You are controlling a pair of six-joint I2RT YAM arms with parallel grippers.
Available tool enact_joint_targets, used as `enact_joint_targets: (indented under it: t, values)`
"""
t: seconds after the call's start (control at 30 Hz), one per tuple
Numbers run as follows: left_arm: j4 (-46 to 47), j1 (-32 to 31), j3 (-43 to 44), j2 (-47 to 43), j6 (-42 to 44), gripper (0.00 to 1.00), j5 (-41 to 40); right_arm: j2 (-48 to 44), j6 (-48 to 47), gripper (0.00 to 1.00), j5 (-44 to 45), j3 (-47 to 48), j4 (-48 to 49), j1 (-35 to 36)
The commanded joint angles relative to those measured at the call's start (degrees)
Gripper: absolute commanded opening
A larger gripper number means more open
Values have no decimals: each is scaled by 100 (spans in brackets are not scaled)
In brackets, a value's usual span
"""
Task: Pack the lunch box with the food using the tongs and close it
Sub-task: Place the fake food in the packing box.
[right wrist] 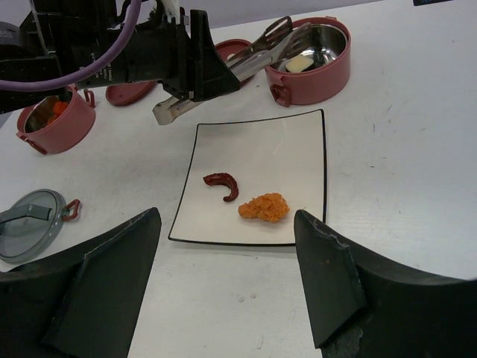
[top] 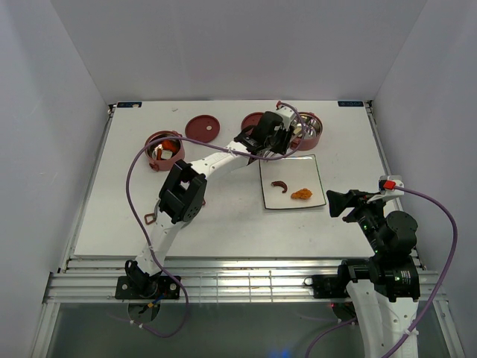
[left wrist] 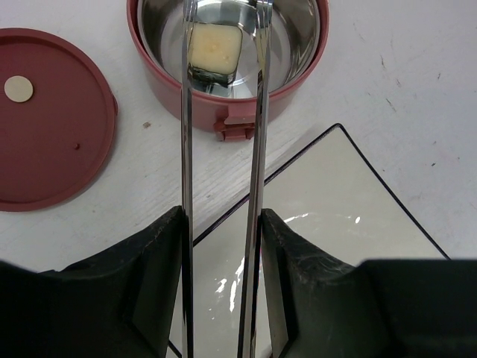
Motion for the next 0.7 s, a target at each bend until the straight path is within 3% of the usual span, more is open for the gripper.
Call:
enact_joint_targets:
  t: [0.0, 0.4, 0.67]
  values:
    - [188, 0, -48, -308, 76, 54, 13, -15, -125, 78, 67, 86, 79, -4]
    - [-163, -439, -303, -1397, 278, 54, -646, 29, -125, 78, 23, 103, 88, -4]
    - [-251, -861, -2015, -2821, 287, 53, -128, 3, -116, 78, -56, 68, 105, -4]
